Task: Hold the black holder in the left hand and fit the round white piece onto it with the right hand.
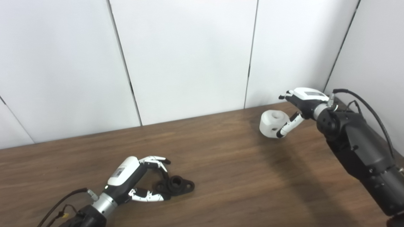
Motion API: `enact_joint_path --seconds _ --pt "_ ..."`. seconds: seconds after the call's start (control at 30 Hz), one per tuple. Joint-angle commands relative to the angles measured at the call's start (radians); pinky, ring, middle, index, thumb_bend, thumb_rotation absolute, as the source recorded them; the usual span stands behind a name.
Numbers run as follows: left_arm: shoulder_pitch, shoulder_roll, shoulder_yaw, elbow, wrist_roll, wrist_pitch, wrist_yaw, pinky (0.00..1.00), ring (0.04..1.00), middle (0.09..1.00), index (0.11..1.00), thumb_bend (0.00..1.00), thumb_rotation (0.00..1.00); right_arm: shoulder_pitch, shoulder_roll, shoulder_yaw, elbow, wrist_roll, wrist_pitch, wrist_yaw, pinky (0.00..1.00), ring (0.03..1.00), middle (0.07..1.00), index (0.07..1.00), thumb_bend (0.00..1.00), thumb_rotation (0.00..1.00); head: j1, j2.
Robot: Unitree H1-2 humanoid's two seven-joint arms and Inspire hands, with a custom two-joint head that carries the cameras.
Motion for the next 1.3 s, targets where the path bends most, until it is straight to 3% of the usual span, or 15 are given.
enact_joint_path --seconds 0.0,0.5,0.97,1.27 --pt "0.074 0.056 -0.034 0.055 0.039 0.013 -0.075 0.67 0.800 0.775 0.487 0.52 0.05 -0.054 -0.021 -0.002 0.003 0.004 -0.012 -0.040 0.96 0.996 1.000 0.915 0.98 0.36 0.000 0.001" --pt "0.088 0.055 -0.014 0.035 0.031 0.013 -0.090 0.66 0.800 0.774 0.487 0.52 0.04 -0.085 0.013 0.038 0.182 0.063 -0.058 -0.171 0.95 0.987 0.987 0.903 0.96 0.38 0.010 -0.003" --pt "0.102 0.058 0.015 0.004 0.049 0.013 -0.118 0.67 0.800 0.777 0.487 0.52 0.04 -0.089 0.015 0.066 0.197 0.102 -0.059 -0.221 0.92 0.957 0.967 0.881 0.94 0.38 0.018 0.004" --pt "0.112 0.050 0.046 0.000 0.061 0.013 -0.155 0.68 0.805 0.779 0.487 0.52 0.04 -0.081 0.020 0.058 0.160 0.113 -0.068 -0.275 0.83 0.890 0.897 0.730 0.87 0.34 0.018 0.009"
